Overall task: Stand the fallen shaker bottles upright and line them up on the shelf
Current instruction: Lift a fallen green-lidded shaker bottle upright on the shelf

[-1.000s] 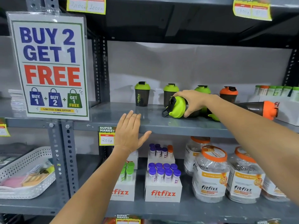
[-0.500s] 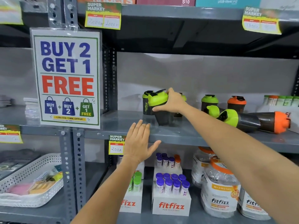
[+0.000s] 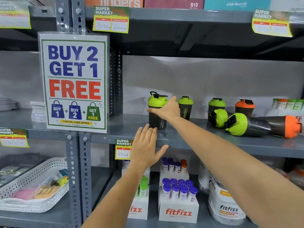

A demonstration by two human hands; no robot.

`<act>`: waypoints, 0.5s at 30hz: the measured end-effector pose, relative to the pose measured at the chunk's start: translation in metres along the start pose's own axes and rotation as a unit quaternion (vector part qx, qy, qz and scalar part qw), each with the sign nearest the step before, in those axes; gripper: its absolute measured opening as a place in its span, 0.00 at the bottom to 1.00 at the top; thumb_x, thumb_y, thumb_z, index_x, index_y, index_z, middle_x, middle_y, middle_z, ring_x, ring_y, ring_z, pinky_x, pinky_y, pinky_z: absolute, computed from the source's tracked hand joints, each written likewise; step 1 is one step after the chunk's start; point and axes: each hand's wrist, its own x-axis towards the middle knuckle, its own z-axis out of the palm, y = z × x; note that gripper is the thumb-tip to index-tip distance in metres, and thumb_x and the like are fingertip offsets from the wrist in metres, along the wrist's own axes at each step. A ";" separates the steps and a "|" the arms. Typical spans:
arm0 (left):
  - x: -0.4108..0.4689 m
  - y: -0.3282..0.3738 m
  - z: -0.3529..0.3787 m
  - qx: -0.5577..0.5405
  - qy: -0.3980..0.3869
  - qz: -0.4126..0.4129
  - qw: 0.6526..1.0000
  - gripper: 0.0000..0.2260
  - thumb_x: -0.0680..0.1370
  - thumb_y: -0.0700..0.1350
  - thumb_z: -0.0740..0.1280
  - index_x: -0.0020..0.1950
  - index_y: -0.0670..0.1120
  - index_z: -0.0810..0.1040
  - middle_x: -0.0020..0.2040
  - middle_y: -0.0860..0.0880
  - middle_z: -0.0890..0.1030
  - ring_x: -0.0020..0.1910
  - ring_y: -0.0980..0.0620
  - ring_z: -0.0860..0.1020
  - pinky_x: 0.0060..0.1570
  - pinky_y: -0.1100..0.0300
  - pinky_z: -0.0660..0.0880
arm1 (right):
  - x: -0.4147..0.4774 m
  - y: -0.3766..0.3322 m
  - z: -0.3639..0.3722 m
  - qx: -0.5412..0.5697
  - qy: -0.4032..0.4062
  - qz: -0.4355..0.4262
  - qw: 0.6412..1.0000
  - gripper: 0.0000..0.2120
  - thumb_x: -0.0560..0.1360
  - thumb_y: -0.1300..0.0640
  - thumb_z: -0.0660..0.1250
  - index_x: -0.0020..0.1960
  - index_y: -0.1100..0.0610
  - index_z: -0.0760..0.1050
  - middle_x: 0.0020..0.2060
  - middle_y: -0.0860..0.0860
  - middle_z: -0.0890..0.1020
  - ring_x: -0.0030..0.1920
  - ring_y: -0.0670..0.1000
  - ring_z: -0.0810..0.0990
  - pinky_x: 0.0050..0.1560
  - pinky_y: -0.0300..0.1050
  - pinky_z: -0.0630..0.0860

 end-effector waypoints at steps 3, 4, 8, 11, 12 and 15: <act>0.001 0.000 0.000 -0.001 -0.006 0.000 1.000 0.34 0.79 0.65 0.49 0.63 0.38 0.77 0.60 0.42 0.81 0.66 0.42 0.75 0.69 0.48 0.62 | -0.004 0.002 0.001 0.001 0.014 0.007 1.000 0.47 0.57 0.36 0.80 0.63 0.60 0.62 0.57 0.55 0.79 0.58 0.57 0.79 0.45 0.46 0.72; 0.000 0.000 -0.001 -0.002 -0.008 0.000 1.000 0.34 0.79 0.65 0.49 0.64 0.38 0.77 0.60 0.42 0.81 0.66 0.43 0.74 0.69 0.48 0.62 | -0.004 0.002 0.001 0.000 0.012 0.007 1.000 0.47 0.57 0.36 0.79 0.62 0.60 0.62 0.56 0.55 0.79 0.58 0.57 0.79 0.45 0.45 0.72; 0.001 0.000 -0.005 -0.016 -0.009 0.004 1.000 0.34 0.79 0.65 0.49 0.65 0.38 0.76 0.62 0.42 0.80 0.69 0.43 0.72 0.70 0.47 0.61 | -0.003 0.002 -0.002 -0.015 -0.011 0.002 1.000 0.50 0.58 0.32 0.77 0.64 0.61 0.60 0.58 0.56 0.78 0.59 0.58 0.79 0.45 0.46 0.72; -0.002 -0.007 -0.010 -0.048 0.030 -0.005 0.998 0.33 0.79 0.64 0.50 0.66 0.39 0.75 0.63 0.43 0.79 0.69 0.44 0.72 0.71 0.46 0.62 | 0.001 -0.001 -0.011 -0.034 -0.010 0.013 0.999 0.57 0.58 0.22 0.67 0.71 0.61 0.58 0.64 0.54 0.76 0.63 0.58 0.76 0.51 0.50 0.73; -0.004 -0.012 -0.011 -0.048 0.042 -0.010 0.998 0.33 0.79 0.64 0.50 0.66 0.39 0.75 0.64 0.43 0.79 0.69 0.44 0.72 0.71 0.45 0.62 | 0.004 -0.003 -0.016 -0.053 0.011 0.001 0.999 0.57 0.58 0.20 0.63 0.71 0.60 0.58 0.64 0.54 0.75 0.64 0.58 0.76 0.51 0.51 0.73; -0.015 -0.028 -0.008 -0.013 0.037 -0.013 0.999 0.33 0.80 0.63 0.49 0.67 0.39 0.74 0.64 0.43 0.78 0.69 0.44 0.72 0.71 0.45 0.61 | 0.020 -0.013 -0.030 -0.115 0.073 -0.076 0.988 0.45 0.64 0.23 0.59 0.64 0.58 0.67 0.61 0.55 0.76 0.61 0.61 0.76 0.49 0.52 0.72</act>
